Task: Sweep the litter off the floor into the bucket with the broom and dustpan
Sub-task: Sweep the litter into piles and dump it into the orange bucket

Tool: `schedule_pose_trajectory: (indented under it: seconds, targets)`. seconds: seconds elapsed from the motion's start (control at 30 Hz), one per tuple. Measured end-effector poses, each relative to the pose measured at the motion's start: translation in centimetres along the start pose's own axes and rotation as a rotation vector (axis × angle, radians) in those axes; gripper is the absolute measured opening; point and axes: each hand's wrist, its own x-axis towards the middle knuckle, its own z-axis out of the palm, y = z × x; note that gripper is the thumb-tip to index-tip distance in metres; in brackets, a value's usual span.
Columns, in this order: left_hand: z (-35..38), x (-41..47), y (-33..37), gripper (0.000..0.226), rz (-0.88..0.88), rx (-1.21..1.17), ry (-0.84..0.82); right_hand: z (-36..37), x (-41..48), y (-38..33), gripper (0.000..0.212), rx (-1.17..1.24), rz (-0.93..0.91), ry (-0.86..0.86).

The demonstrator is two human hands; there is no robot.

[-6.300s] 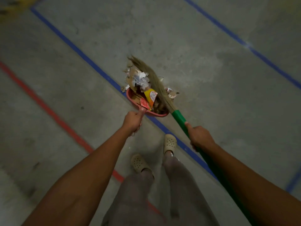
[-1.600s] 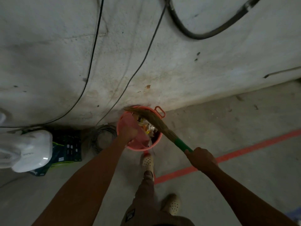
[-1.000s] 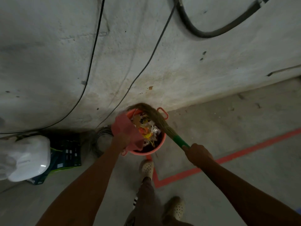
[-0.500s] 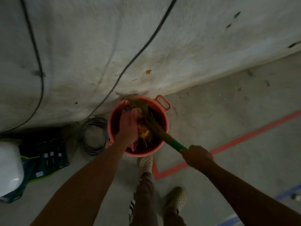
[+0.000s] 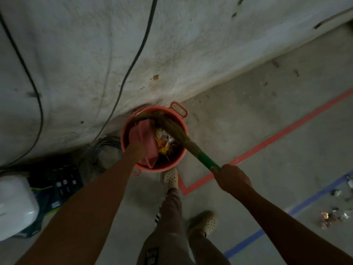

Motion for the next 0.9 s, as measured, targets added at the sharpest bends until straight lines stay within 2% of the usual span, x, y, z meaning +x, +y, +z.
schedule_pose_trajectory:
  seconds: [0.03, 0.2, 0.23, 0.27, 0.37, 0.4, 0.57, 0.67, 0.83, 0.9]
  targets:
    - [-0.5, -2.4, 0.9, 0.04, -0.007, -0.006, 0.004, -0.2, -1.4, 0.8, 0.055, 0.007, -0.002, 0.011]
    - [0.1, -11.7, 4.3, 0.039, -0.13, -0.493, 0.098, 0.2, -8.0, 5.1, 0.051, 0.038, -0.023, 0.077]
    - [1.0, -12.5, 4.6, 0.045, -0.162, -0.571, 0.128, 0.6, -9.2, 6.1, 0.051, 0.049, -0.023, 0.09]
    - [1.8, -13.5, 4.6, 0.049, -0.174, -0.596, 0.172, 1.2, -10.4, 7.0, 0.051, 0.066, -0.02, 0.104]
    - [4.9, -16.7, 4.8, 0.035, -0.162, -0.641, 0.314, 3.7, -13.6, 10.1, 0.056, 0.143, -0.023, 0.147]
    - [6.1, -18.0, 5.2, 0.038, -0.146, -0.664, 0.334, 4.6, -14.7, 11.3, 0.058, 0.172, -0.031, 0.165]
    - [11.4, -23.9, 8.5, 0.034, 0.006, -0.789, 0.511, 8.7, -20.4, 16.9, 0.059, 0.368, -0.058, 0.267]
    - [14.0, -27.6, 12.9, 0.038, 0.172, -0.799, 0.57, 11.1, -23.7, 21.2, 0.061, 0.542, -0.024, 0.37]
    - [16.5, -31.0, 22.0, 0.056, 0.347, -0.793, 0.552, 12.7, -28.0, 29.0, 0.062, 0.794, 0.091, 0.537]
    - [17.0, -32.5, 26.3, 0.05, 0.432, -0.774, 0.525, 12.8, -29.2, 32.1, 0.064, 0.896, 0.147, 0.595]
